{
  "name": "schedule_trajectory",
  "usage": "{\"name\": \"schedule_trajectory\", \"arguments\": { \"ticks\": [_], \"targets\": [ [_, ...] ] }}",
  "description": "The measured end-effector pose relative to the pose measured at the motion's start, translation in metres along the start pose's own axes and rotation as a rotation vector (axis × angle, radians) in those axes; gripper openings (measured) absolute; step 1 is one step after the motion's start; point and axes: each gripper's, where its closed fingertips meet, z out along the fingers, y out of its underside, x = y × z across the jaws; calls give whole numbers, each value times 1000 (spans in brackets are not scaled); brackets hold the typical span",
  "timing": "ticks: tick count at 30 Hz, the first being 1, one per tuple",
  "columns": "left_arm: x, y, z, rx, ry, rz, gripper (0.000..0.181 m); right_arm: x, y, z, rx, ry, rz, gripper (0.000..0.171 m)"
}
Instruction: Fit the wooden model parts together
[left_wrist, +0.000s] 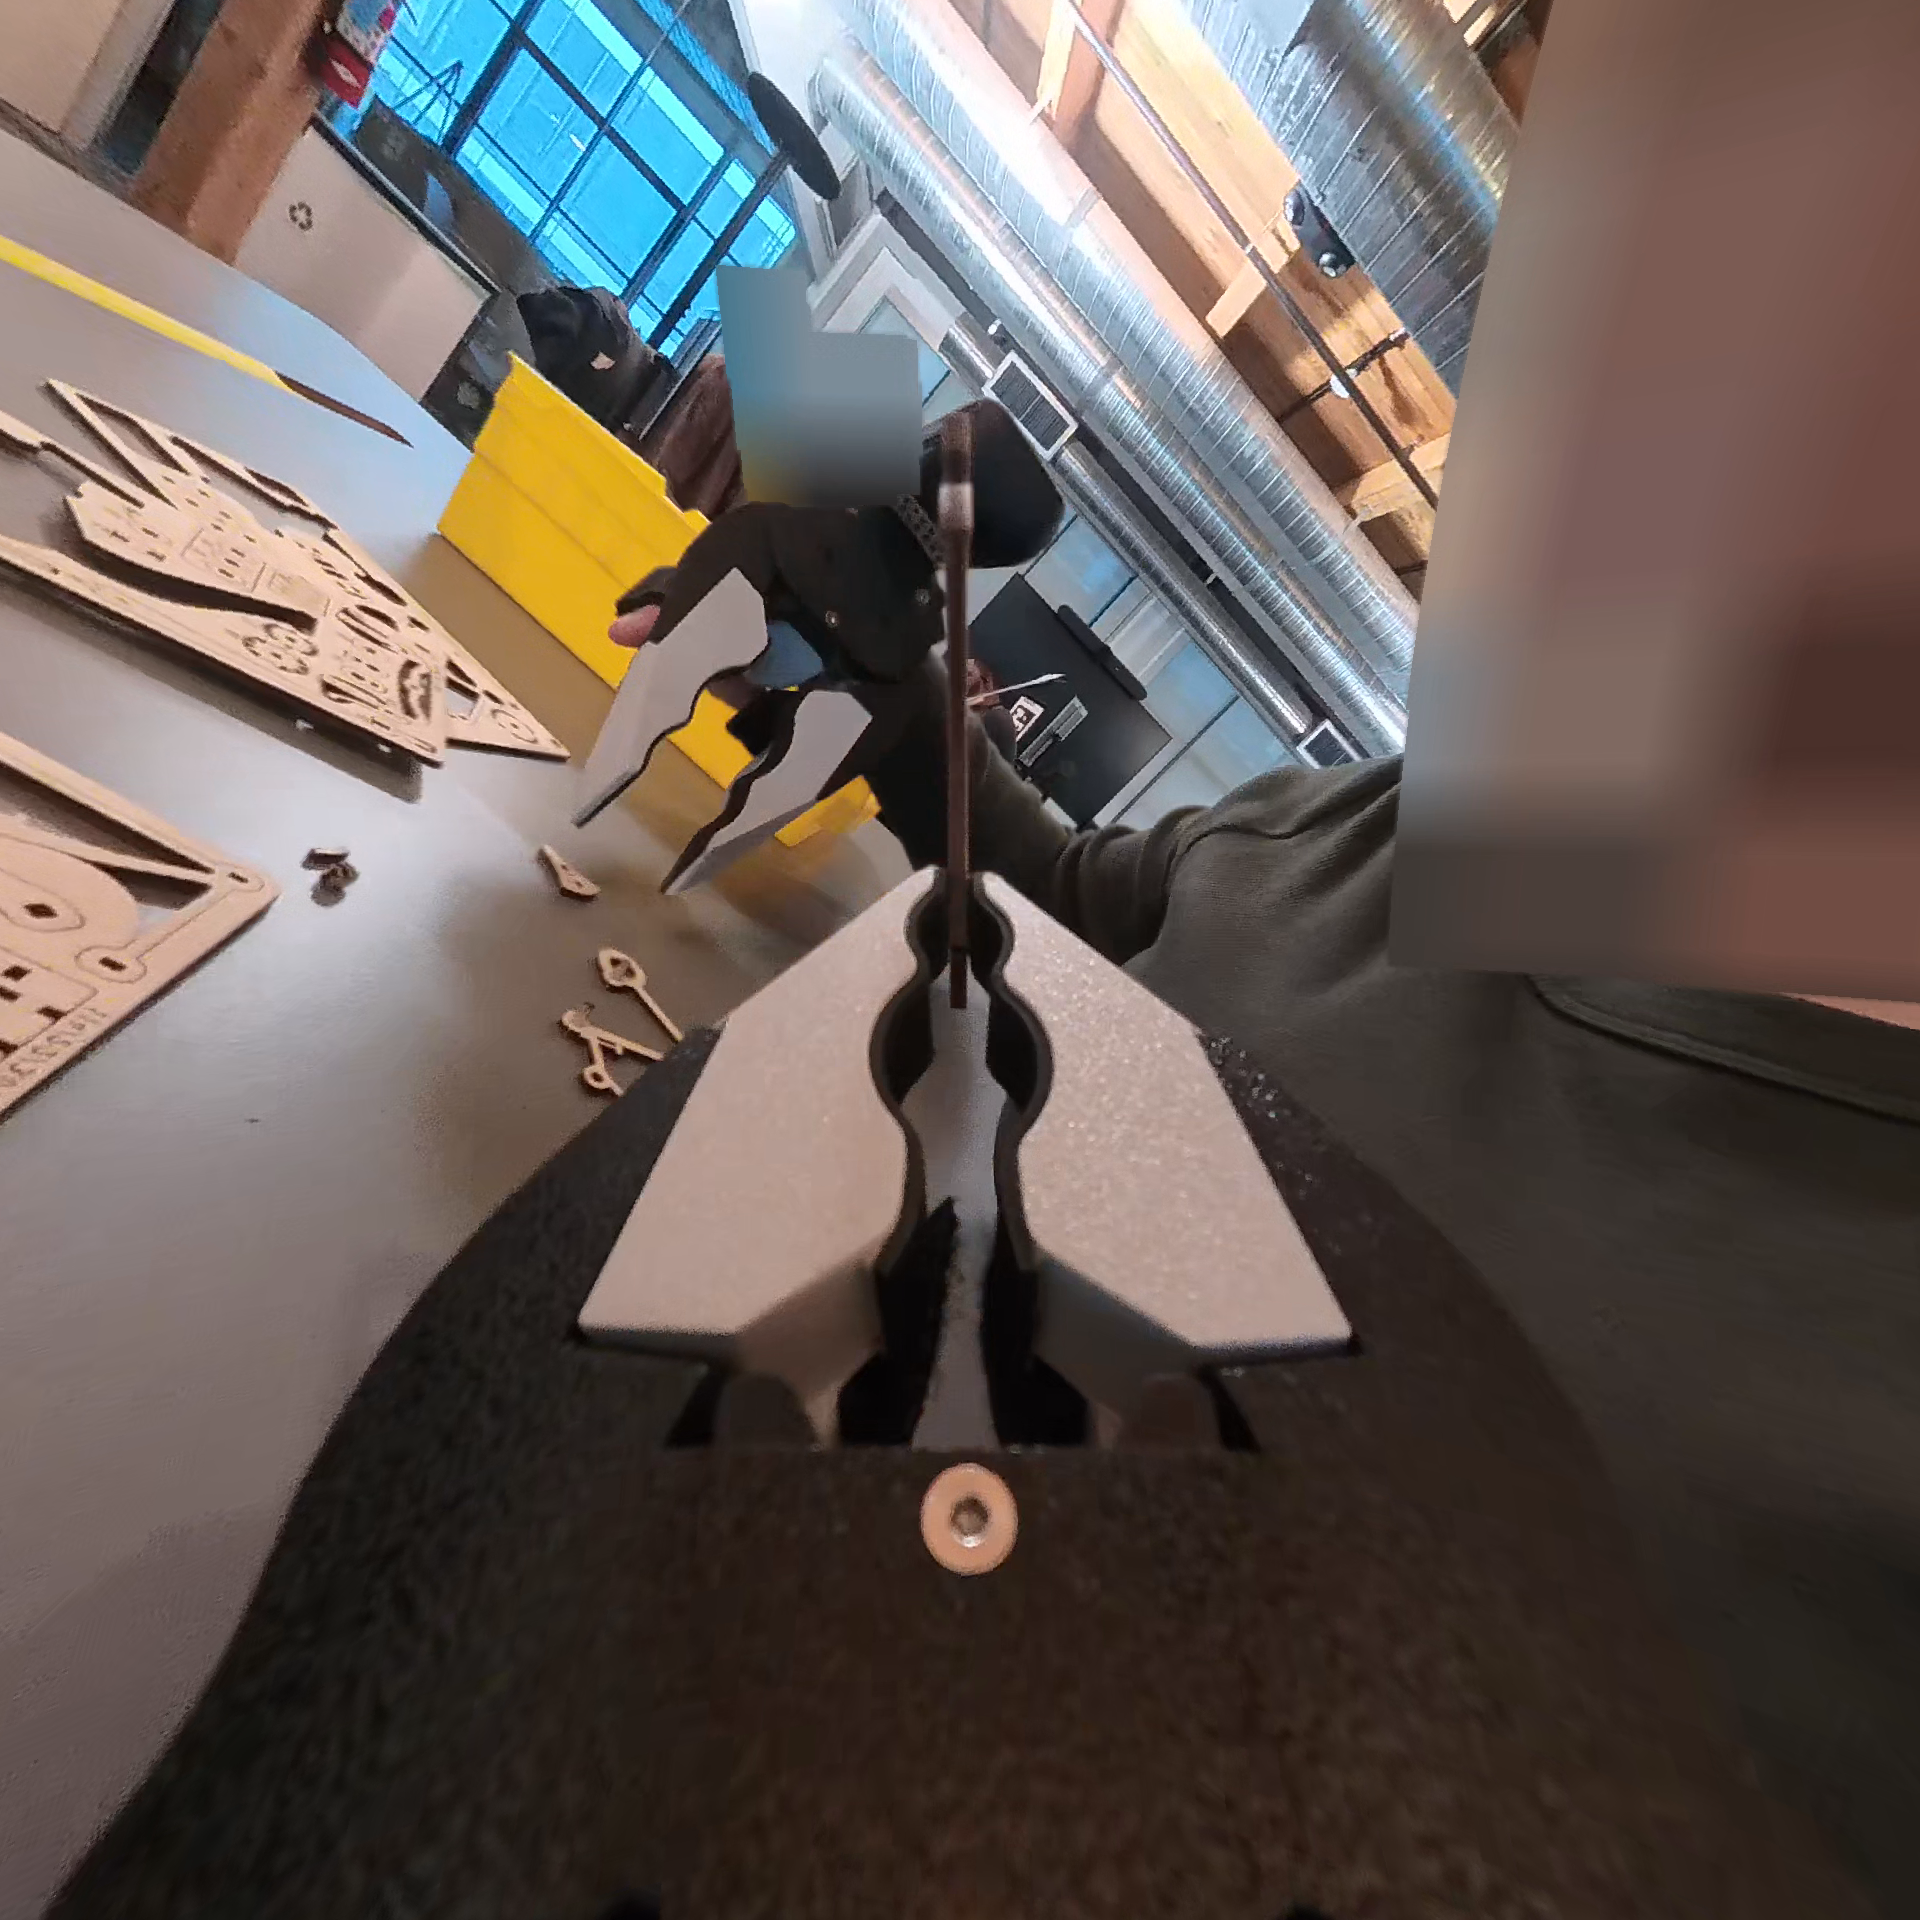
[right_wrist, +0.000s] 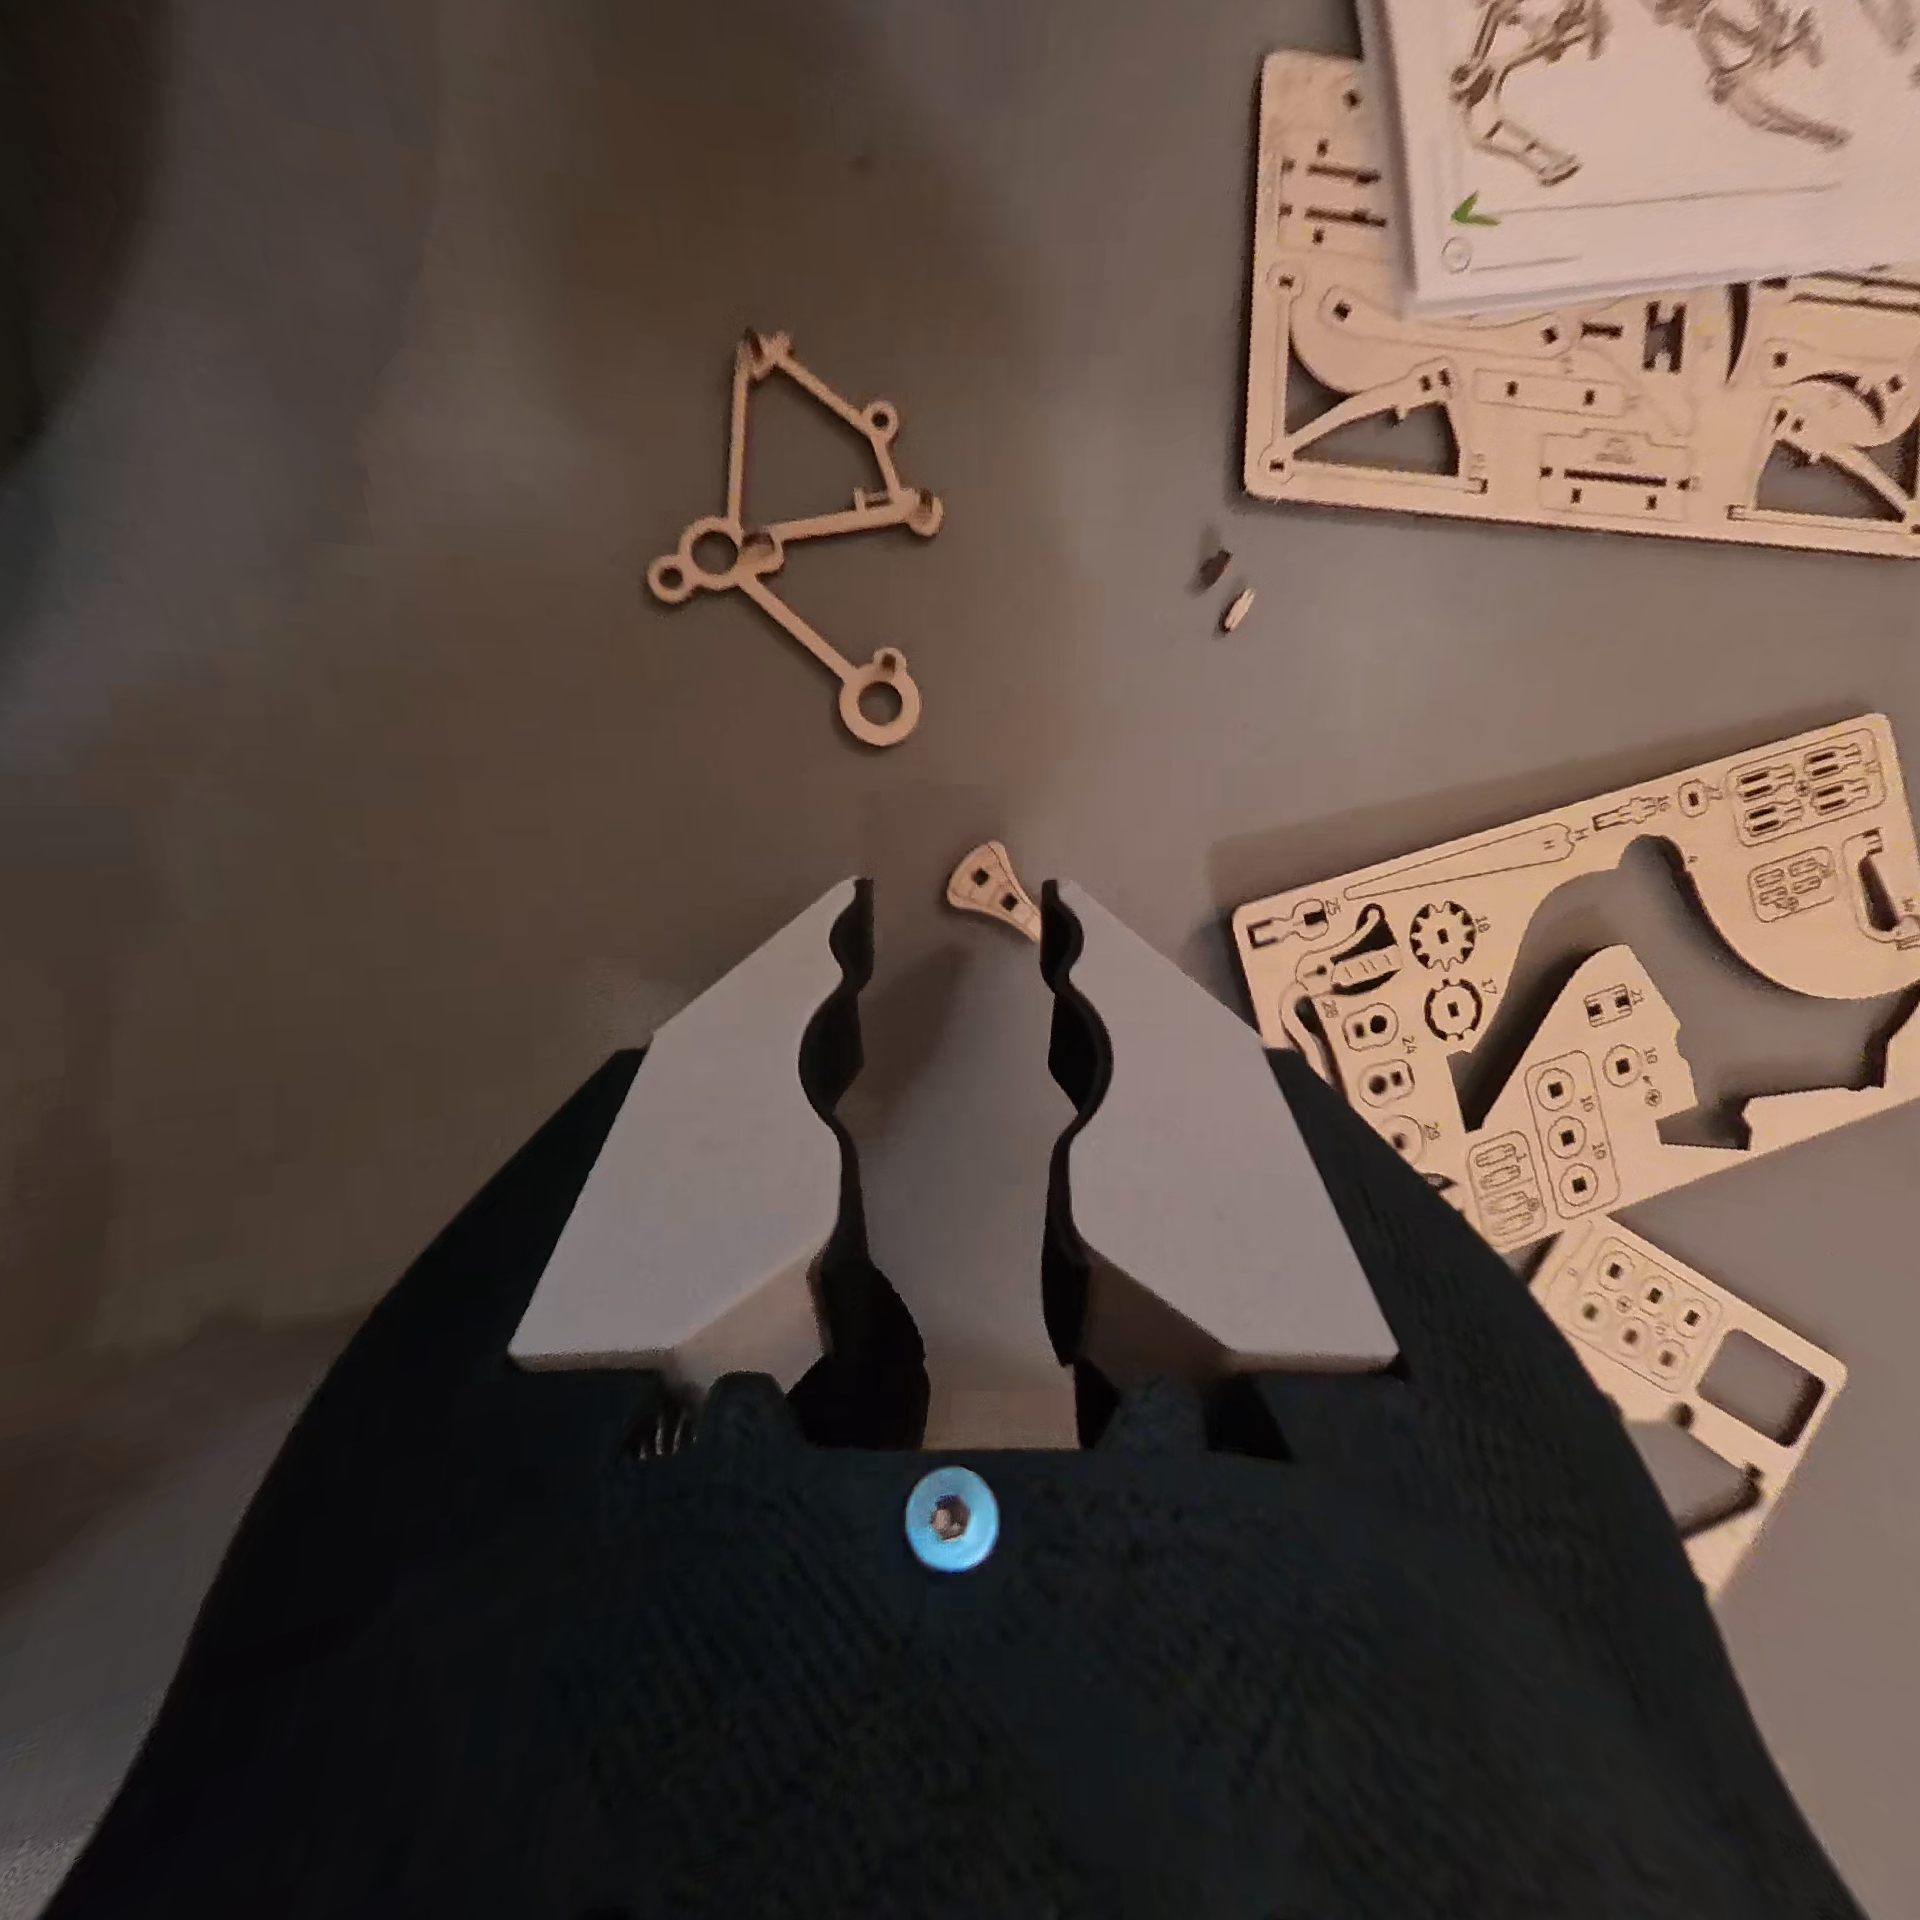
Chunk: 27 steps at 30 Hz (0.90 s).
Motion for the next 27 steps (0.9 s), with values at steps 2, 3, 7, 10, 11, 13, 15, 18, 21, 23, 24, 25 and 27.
{"name": "schedule_trajectory", "arguments": {
  "ticks": [2,3,7,10,11,13,15,18,21,23,24,25,27],
  "targets": [
    [-3,-1,0,3,-11,-14,0,3,5,2,-44,-18,-16,30],
    [-4,-1,-1,4,-14,-21,0,4,6,3,-52,-29,-18,30],
    [-7,-1,-1,2,-16,-37,0,7,9,8,-68,-40,-20,28],
    [-7,-1,0,2,-14,-40,0,5,11,11,-64,-61,13,26],
    [-8,-1,-1,4,-13,-41,0,3,12,11,-64,-75,34,23],
    [-8,-2,-1,6,-11,-45,0,0,11,11,-58,-95,83,23],
    [-9,-2,-2,7,-11,-47,0,-7,12,9,-62,-124,129,23],
    [-9,-2,-1,3,-13,-46,0,-15,14,6,-70,-145,169,23],
    [-10,0,0,-10,-19,-43,0,-8,13,7,-34,-76,169,22],
    [-11,2,1,-17,-26,-39,0,0,12,9,-2,-38,261,24],
    [-12,2,2,-17,-30,-36,0,4,9,10,26,-27,323,24],
    [-13,2,1,-16,-33,-33,0,7,7,12,56,-14,377,23],
    [-13,2,1,-13,-36,-27,0,8,4,12,100,-2,465,22]
  ]
}}
